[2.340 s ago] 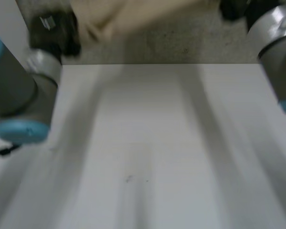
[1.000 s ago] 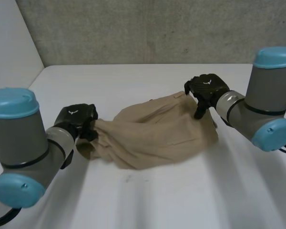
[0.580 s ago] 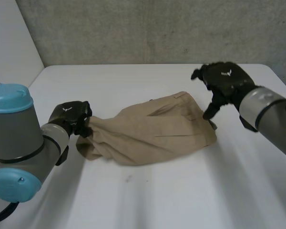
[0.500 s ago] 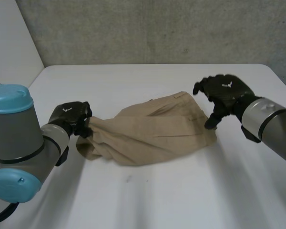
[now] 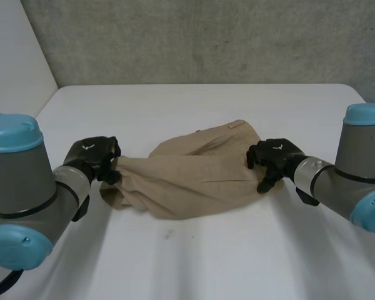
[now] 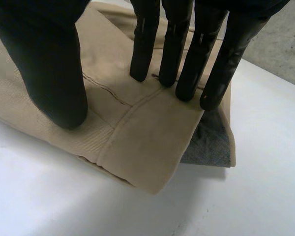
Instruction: Fold the shorts.
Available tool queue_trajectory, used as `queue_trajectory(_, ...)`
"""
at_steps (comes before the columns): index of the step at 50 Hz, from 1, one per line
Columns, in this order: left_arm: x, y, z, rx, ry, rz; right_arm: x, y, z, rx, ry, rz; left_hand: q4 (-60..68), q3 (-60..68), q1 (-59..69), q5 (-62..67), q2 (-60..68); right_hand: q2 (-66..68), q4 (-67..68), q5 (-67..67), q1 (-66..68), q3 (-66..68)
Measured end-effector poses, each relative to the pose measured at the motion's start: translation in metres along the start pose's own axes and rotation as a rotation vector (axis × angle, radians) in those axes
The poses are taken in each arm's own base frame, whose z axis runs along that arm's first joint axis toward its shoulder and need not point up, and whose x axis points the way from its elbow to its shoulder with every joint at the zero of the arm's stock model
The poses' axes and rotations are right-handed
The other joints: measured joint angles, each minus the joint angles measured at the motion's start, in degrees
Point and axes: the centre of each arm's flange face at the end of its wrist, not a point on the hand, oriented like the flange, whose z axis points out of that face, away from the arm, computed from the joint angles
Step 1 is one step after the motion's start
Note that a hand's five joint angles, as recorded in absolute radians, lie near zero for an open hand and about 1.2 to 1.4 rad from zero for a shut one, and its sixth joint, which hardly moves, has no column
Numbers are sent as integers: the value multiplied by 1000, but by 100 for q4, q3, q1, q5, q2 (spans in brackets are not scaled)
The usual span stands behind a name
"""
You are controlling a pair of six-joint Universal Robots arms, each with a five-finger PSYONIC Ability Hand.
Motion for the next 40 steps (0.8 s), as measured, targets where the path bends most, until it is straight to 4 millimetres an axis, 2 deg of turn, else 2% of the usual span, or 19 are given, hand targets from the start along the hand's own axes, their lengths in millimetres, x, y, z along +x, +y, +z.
queue_trajectory(1, 0, 0, 0, 0, 0, 0, 1, 1, 2, 4, 3, -8, 0, 0, 0, 0, 0, 1417, 1479, 1415, 1149, 1468)
queue_trajectory(4, 0, 0, 0, 0, 0, 1, 2, 1, 5, 18, 11, -20, 0, 0, 0, 0, 0, 2441, 2514, 2362, 1694, 2458)
queue_trajectory(10, 1, -1, -1, 2, 2, 4, 6, -5, 6, 49, 29, -37, 0, 4, 0, 0, 0, 2563, 2732, 2531, 1710, 2665)
queue_trajectory(15, 2, -10, -7, 31, 7, 9, 9, -25, -4, 99, 49, -58, 0, 13, 0, 0, 0, 2563, 2733, 2531, 1716, 2665)
queue_trajectory(16, 3, -26, -16, 81, 10, 12, 11, -52, -20, 163, 71, -83, 0, 13, 0, 0, 0, 2563, 2733, 2531, 1793, 2665)
queue_trajectory(18, 4, -43, -26, 135, 14, 13, 11, -72, -35, 212, 85, -105, 0, 13, 0, 0, 0, 2563, 2733, 2532, 1793, 2665)
queue_trajectory(20, 4, -72, -45, 233, 19, 14, 11, -106, -62, 288, 108, -144, 0, 13, -1, 0, 0, 2563, 2734, 2532, 1793, 2665)
queue_trajectory(21, 4, -86, -55, 279, 21, 15, 11, -118, -73, 318, 117, -159, 0, 13, 0, 0, 0, 2563, 2734, 2532, 1793, 2665)
queue_trajectory(22, 4, -86, -55, 279, 21, 15, 11, -118, -73, 318, 117, -159, 0, 13, 0, 0, 0, 2563, 2734, 2532, 1793, 2665)
queue_trajectory(24, 3, -116, -80, 382, 22, 22, 8, -149, -105, 391, 141, -197, 0, 13, 0, 0, 0, 2563, 2734, 2577, 1804, 2665)
queue_trajectory(25, 3, -123, -85, 404, 22, 25, 7, -156, -112, 406, 146, -205, 0, 13, 0, 0, 0, 2563, 2734, 2625, 1841, 2665)
queue_trajectory(26, 2, -139, -101, 458, 20, 33, 6, -173, -132, 447, 161, -227, 0, 13, 0, 0, 0, 2563, 2733, 2688, 1898, 2665)
queue_trajectory(27, 2, -139, -101, 458, 20, 33, 6, -173, -132, 447, 161, -227, 0, 13, 0, 0, 0, 2563, 2733, 2688, 1898, 2665)
queue_trajectory(29, 0, -159, -121, 517, 11, 59, 4, -191, -156, 485, 181, -255, 0, 13, 0, 0, 0, 2563, 2733, 2753, 1908, 2665)
queue_trajectory(31, 0, -166, -129, 532, 4, 78, 4, -202, -169, 494, 195, -278, 0, 13, 0, 0, 0, 2563, 2734, 2759, 1908, 2665)
queue_trajectory(34, -1, -175, -136, 532, -11, 129, 5, -209, -178, 464, 209, -319, 1, 13, 0, 0, 0, 2563, 2734, 2769, 1909, 2665)
queue_trajectory(37, 0, -173, -131, 500, -17, 163, 7, -204, -172, 402, 202, -345, 1, 14, 0, 0, 0, 2563, 2734, 2770, 1909, 2665)
queue_trajectory(40, 1, -161, -113, 428, -14, 188, 9, -192, -157, 319, 177, -362, 1, 34, 0, 0, 0, 2563, 2734, 2770, 1909, 2665)
